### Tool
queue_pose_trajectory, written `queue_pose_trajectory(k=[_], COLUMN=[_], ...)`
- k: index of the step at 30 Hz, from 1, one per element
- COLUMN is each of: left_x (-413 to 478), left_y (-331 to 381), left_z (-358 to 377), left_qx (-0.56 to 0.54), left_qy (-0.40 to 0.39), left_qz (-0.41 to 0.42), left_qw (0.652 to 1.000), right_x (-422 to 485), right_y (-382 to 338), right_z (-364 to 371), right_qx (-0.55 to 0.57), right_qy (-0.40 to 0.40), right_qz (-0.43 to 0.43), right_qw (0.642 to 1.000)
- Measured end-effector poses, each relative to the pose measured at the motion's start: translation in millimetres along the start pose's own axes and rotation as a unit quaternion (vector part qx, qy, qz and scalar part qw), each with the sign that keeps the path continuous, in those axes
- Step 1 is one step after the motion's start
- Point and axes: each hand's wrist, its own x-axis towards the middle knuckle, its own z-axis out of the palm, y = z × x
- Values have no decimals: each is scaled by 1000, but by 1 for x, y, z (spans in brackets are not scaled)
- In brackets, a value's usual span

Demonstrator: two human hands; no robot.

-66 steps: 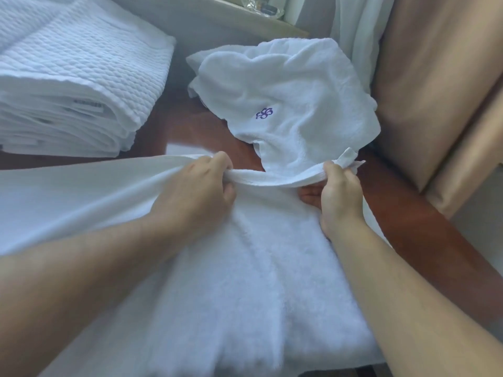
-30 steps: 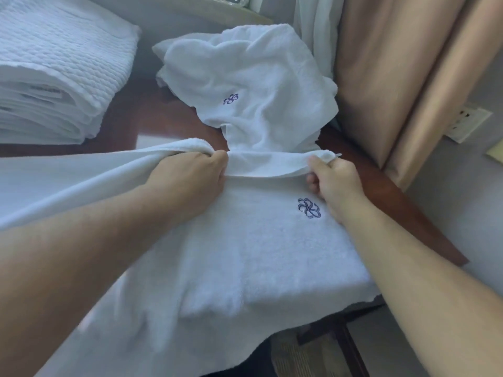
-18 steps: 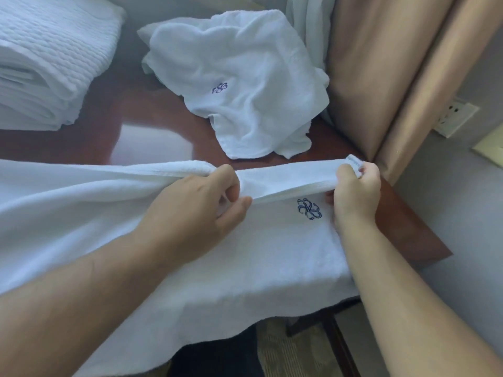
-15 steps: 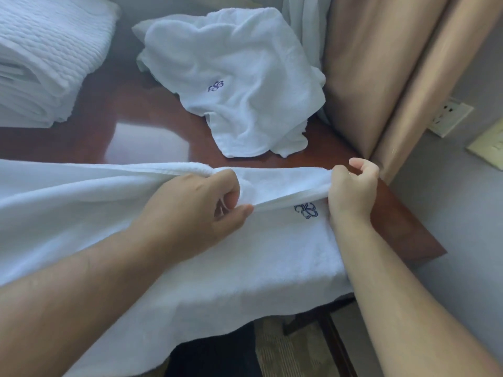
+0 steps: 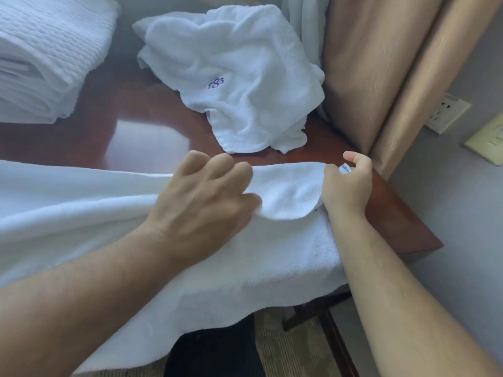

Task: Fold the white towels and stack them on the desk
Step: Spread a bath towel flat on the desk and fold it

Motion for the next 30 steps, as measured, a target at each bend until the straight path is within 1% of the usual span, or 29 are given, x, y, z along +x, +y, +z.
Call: queue_pose_trajectory(k=[1,3,6,7,11,12,13,14,15,16,17,18,19,20,21,23,25,26,28,30], left_x=[0,0,-1,-1,-3,-3,-2,-2,-2,-2,-2,-2,-2,-1,-1,0,-3,-7,-21,-35], left_y=[1,2,2,2,2,2,2,2,2,1,1,1,0,0,1,1,-3,-7,-24,-43], left_z=[0,0,0,0,2,2,2,3,3,3,2,2,1,0,0,-2,-6,-7,-13,-21], left_qx=[-20,-75,-135,-146,-174,-178,-183,-186,-189,-192,-194,-194,-190,-185,-180,-184,-184,-162,-93,-67], left_qy=[13,-18,-118,-135,-153,-156,-160,-165,-166,-167,-167,-171,-176,-183,-193,-210,-221,-226,-227,-239], left_qz=[21,40,11,-2,-7,-8,-10,-11,-12,-14,-16,-19,-21,-22,-21,-32,-48,-51,-74,-115], left_qw=[999,996,984,980,973,971,970,969,968,967,967,966,966,965,964,960,957,959,967,962], right_x=[-1,-2,-4,-4,-5,-5,-6,-9,-12,-15,-19,-22,-24,-28,-34,-45,-53,-58,-62,-60], right_y=[0,0,-3,-3,-8,-8,-9,-11,-13,-15,-20,-26,-35,-45,-53,-57,-50,-46,-38,-34], right_z=[0,-1,-2,-2,-6,-6,-7,-8,-10,-11,-13,-13,-13,-11,-8,0,10,13,19,23], right_qx=[2,8,2,1,-1,-29,-83,-163,-244,-305,-333,-329,-310,-293,-293,-327,-378,-395,-407,-410], right_qy=[3,5,4,4,34,42,46,45,37,27,5,-40,-105,-182,-254,-351,-390,-392,-373,-359], right_qz=[9,26,36,37,50,51,45,23,-20,-85,-154,-201,-214,-193,-159,-98,-72,-71,-74,-72], right_qw=[1000,1000,999,999,998,997,994,985,969,948,930,922,920,918,908,872,837,828,831,835])
